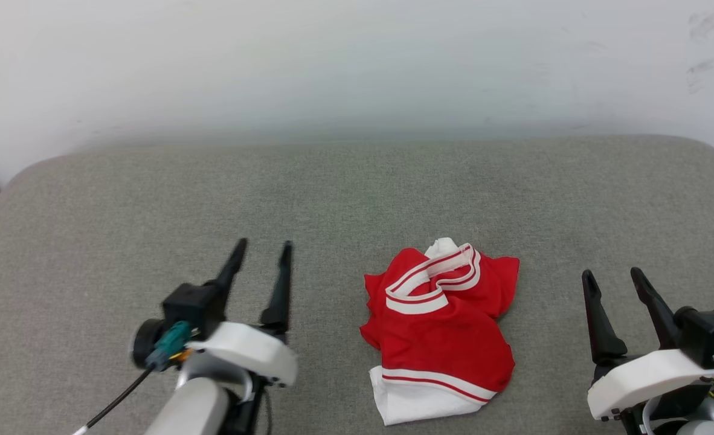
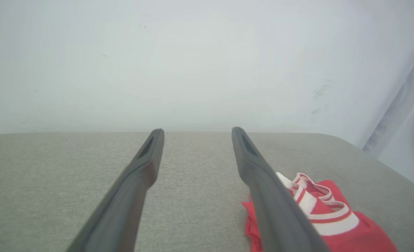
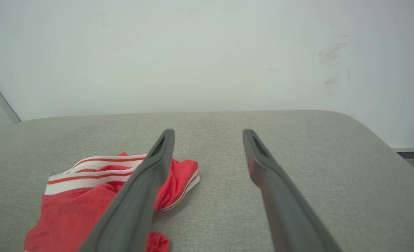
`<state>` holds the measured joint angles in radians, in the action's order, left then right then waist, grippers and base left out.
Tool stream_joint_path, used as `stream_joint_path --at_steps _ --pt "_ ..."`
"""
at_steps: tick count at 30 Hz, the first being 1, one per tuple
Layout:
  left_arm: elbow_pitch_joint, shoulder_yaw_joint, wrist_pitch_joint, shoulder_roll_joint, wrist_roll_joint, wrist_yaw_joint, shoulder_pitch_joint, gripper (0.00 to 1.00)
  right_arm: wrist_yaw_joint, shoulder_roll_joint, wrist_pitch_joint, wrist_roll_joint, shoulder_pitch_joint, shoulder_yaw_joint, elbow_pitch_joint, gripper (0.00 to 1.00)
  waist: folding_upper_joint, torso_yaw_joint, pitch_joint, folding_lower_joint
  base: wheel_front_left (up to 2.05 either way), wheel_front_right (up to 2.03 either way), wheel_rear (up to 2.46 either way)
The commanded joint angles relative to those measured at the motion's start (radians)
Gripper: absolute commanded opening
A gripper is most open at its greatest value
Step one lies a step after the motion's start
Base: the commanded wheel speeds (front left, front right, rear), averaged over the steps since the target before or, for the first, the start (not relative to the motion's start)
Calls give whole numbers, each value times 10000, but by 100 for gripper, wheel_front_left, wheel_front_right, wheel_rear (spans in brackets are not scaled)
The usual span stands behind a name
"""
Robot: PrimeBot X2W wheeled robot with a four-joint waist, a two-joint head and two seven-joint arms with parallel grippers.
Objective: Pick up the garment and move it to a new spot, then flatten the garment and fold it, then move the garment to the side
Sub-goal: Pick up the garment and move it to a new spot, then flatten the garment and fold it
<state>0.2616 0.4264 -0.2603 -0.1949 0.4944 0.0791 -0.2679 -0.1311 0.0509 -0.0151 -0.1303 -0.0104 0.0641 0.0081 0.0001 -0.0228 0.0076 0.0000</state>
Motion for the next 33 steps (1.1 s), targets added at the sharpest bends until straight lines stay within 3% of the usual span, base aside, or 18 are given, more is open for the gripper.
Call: stream_joint_path --at_steps 1,6,12,28,33 --pt "-225 -257 -59 -205 -183 222 292 100 7 -12 0 77 197 39 -40 100 -1 32 -53 0 0 0 0" --pt "-688 -981 -49 -775 -458 651 1074 100 7 -12 64 176 350 -16 -80 100 -1 -2 -185 0 0 0 0" --pt "-930 -1130 -49 -997 -523 828 1848 100 7 -12 158 131 512 -81 -138 100 -1 -46 -296 0 0 0 0" --pt "-971 -1023 38 -943 -359 771 1824 100 7 -12 254 173 364 -207 -255 100 -1 20 -244 0 0 0 0" --pt "-926 -391 684 -1053 -762 557 1332 100 7 -12 314 311 307 -226 -406 100 -1 98 -123 0 0 0 0"
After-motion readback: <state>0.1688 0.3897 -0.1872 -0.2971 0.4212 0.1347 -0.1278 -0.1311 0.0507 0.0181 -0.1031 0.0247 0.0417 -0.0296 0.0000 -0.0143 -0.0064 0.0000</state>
